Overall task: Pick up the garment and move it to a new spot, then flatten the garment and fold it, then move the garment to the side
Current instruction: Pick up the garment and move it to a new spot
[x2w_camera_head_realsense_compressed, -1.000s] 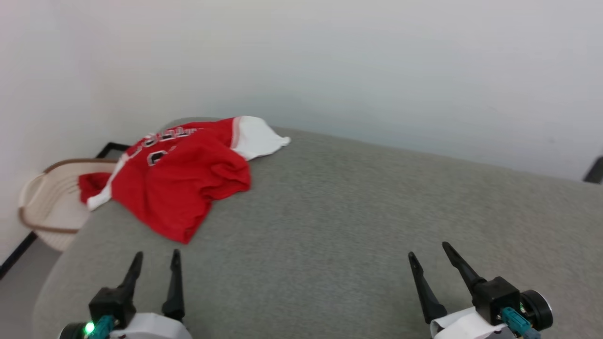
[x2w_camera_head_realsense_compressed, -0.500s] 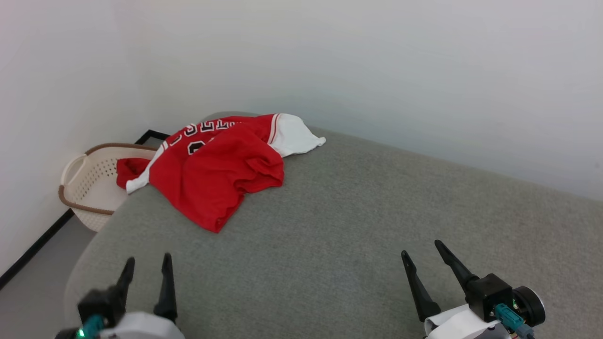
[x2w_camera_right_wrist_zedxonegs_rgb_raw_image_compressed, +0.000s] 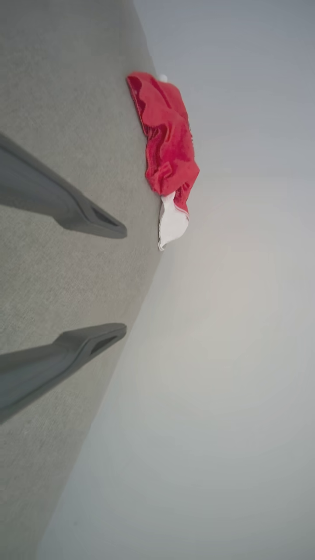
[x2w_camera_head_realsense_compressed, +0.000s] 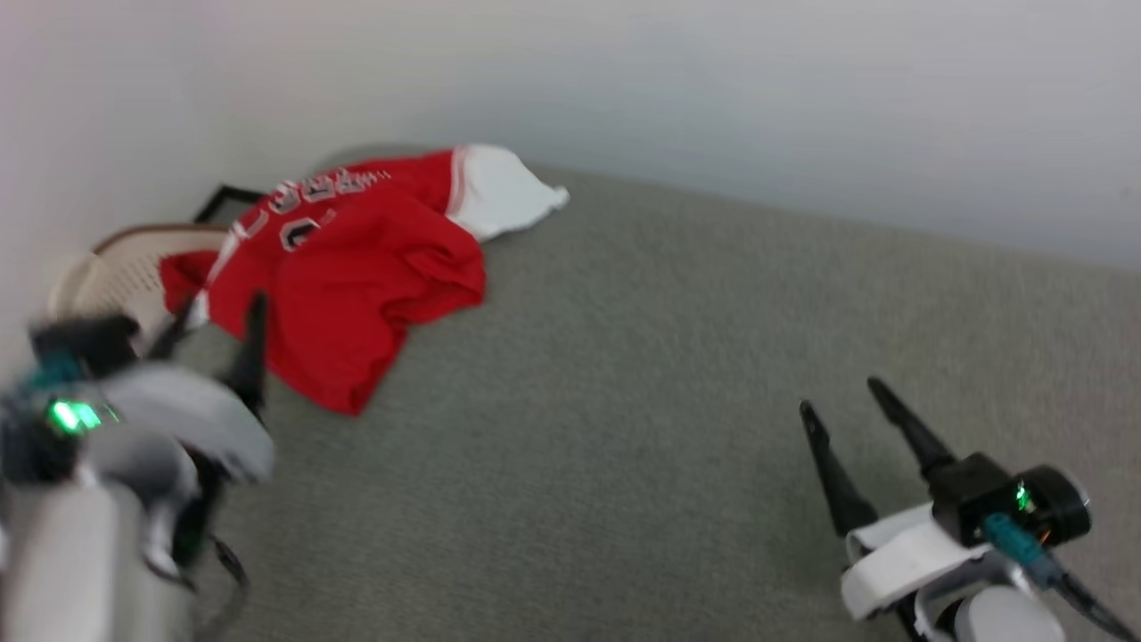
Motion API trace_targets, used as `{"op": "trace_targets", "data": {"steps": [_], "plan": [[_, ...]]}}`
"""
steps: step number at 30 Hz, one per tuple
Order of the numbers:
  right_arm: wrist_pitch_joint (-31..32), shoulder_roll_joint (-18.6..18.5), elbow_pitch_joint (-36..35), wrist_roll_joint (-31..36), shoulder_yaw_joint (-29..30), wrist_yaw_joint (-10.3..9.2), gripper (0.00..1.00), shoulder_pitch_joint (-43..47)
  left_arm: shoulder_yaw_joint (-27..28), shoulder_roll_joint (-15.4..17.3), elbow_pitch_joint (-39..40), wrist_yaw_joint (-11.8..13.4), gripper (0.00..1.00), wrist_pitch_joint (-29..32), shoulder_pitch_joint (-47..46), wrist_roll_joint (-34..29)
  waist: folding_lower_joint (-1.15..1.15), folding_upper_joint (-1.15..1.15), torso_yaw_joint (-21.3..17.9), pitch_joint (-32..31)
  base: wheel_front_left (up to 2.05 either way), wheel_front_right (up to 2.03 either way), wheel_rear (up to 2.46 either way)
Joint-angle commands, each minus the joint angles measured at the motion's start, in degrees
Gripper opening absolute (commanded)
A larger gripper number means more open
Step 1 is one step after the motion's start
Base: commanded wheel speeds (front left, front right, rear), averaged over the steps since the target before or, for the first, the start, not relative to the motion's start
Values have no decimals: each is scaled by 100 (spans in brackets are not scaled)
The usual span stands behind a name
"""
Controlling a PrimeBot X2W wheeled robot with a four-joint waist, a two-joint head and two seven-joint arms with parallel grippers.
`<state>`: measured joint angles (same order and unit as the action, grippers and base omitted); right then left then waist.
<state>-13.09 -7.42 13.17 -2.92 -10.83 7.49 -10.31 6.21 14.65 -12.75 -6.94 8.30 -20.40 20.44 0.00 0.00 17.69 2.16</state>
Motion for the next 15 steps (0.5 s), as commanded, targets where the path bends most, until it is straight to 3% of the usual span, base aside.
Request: {"op": "trace_targets", "data": {"steps": [1, 15], "plan": [[6, -59, -44, 35, 16, 0, 100, -133, 25, 124, -41, -18, 100, 109, -201, 40, 0, 0, -401, 643, 0, 0, 0], [-17, -376, -722, 154, 113, -1, 100, -838, 121, 1258, -961, 32, 100, 2067, -2367, 719, 0, 0, -1232, 2156, 0, 0, 0]]}}
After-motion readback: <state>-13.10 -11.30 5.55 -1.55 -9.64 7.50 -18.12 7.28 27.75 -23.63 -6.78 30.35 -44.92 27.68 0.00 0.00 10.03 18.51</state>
